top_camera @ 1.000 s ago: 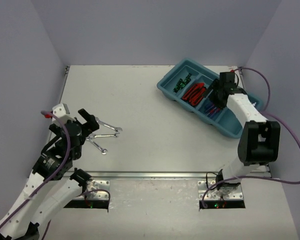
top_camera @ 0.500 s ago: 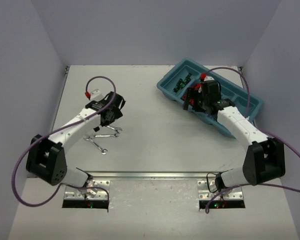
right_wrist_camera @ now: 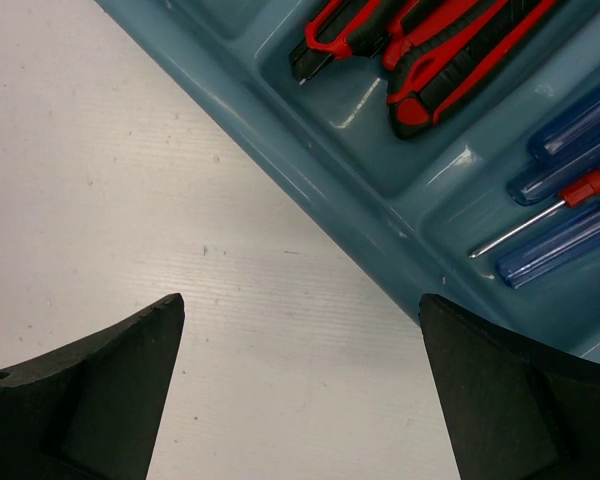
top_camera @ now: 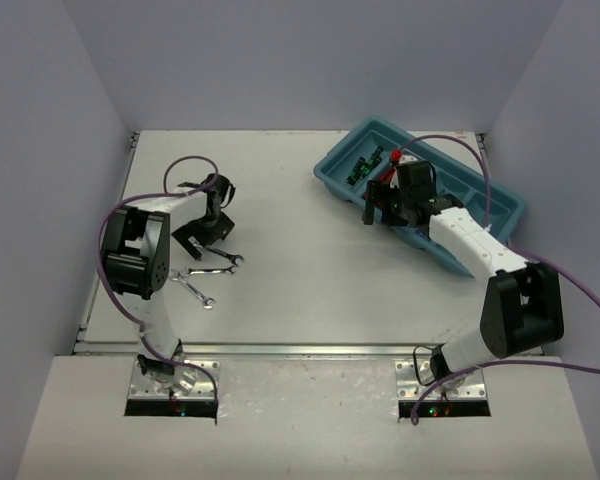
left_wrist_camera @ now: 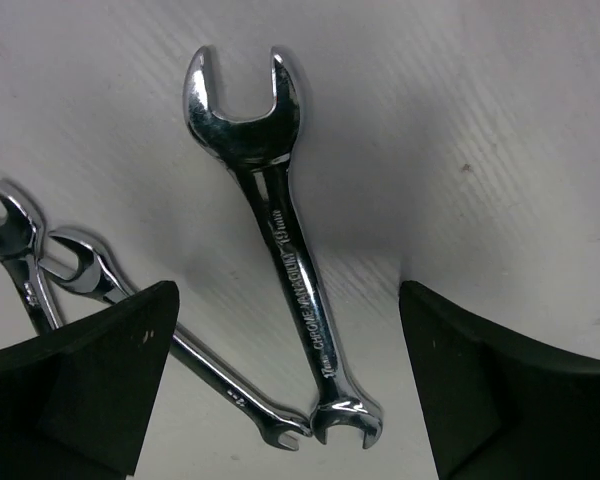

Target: Sort the tools into containers

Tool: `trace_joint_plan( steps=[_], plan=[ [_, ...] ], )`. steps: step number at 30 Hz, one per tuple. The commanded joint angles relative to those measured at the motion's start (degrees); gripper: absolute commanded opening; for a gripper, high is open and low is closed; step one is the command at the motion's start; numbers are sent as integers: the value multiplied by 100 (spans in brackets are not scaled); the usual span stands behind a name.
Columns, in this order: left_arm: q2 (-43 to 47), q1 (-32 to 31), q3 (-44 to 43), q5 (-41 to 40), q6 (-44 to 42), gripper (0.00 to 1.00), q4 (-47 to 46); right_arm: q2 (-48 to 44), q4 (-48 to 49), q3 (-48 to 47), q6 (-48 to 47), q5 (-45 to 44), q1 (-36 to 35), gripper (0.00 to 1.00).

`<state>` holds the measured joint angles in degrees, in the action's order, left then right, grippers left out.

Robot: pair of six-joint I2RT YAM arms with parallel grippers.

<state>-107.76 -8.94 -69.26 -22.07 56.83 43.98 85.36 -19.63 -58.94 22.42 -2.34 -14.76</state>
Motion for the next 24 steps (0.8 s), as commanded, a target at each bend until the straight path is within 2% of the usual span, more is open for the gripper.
trace_joint_plan(
  steps=[1,4,6,12,17,22,24],
  plan=[
    [33,259,282,686,-279,84,-706,-325,357,-17,-108,210,5,99],
    [-10,288,413,811,-305,81,-901,-363,399,5,-97,208,0,99],
    [-83,330,463,897,-310,73,-982,-392,407,16,-102,256,0,99],
    [-75,422,832,1035,-213,60,-1296,-471,434,52,-115,398,0,99],
    [-26,453,1023,1083,-220,29,-1450,-503,493,68,-130,692,0,99],
    [-166,498,1011,1383,-313,0,-1623,-635,664,147,-203,1511,8,99],
    [-199,498,1033,1557,-377,0,-1786,-703,770,209,-233,1776,0,99]
  ],
)
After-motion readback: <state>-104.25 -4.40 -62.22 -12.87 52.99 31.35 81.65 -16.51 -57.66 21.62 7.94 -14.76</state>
